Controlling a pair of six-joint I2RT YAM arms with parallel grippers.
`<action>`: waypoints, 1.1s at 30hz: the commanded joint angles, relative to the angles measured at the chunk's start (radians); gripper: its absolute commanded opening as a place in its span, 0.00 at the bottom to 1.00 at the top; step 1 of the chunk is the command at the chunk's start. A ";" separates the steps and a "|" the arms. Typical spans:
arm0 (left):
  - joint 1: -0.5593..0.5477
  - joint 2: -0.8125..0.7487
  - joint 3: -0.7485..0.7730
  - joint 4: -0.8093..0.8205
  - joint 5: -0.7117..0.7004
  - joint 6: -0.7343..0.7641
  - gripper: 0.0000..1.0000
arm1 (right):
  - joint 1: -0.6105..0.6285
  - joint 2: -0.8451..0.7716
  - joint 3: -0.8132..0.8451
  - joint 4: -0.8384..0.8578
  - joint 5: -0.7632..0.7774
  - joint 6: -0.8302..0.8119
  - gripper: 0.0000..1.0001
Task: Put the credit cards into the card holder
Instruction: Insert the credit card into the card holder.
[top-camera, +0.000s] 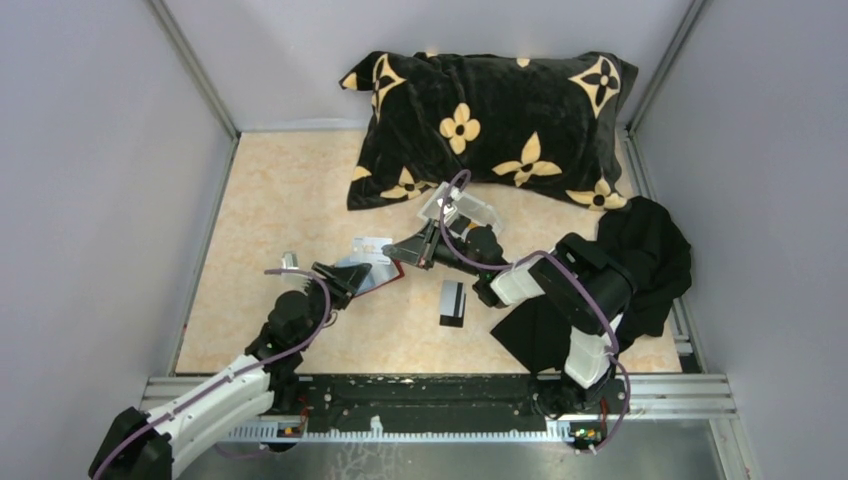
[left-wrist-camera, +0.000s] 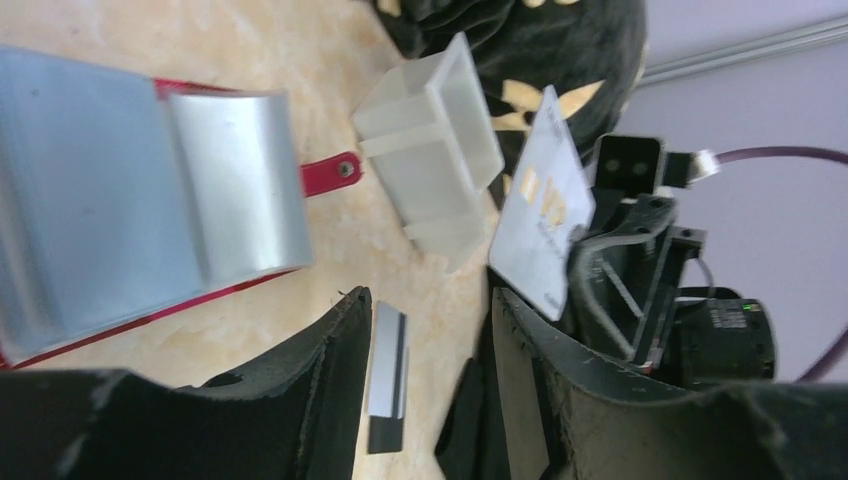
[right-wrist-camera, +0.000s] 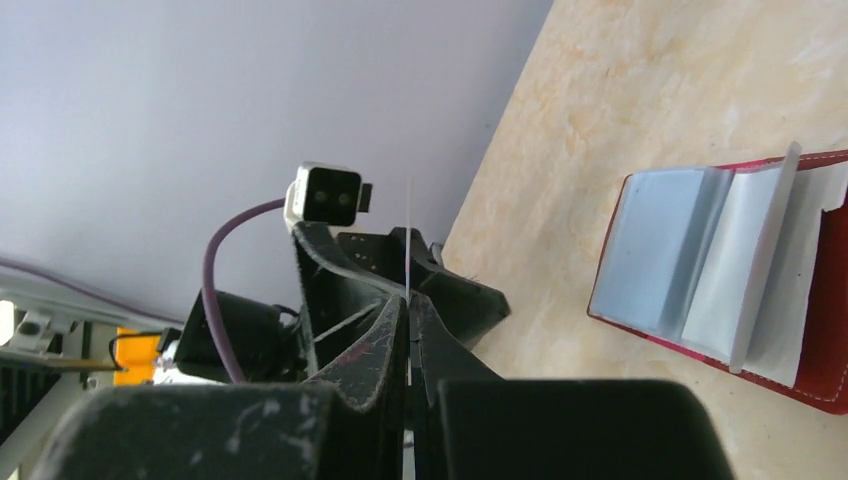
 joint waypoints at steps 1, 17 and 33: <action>-0.002 -0.038 0.003 0.131 -0.002 0.029 0.55 | 0.020 -0.066 -0.028 0.007 0.132 -0.029 0.00; 0.003 0.029 -0.013 0.202 0.064 -0.001 0.56 | 0.023 -0.037 -0.072 0.117 0.142 -0.019 0.00; 0.035 0.248 0.018 0.414 0.108 0.034 0.59 | 0.012 -0.022 -0.066 0.108 0.015 -0.011 0.00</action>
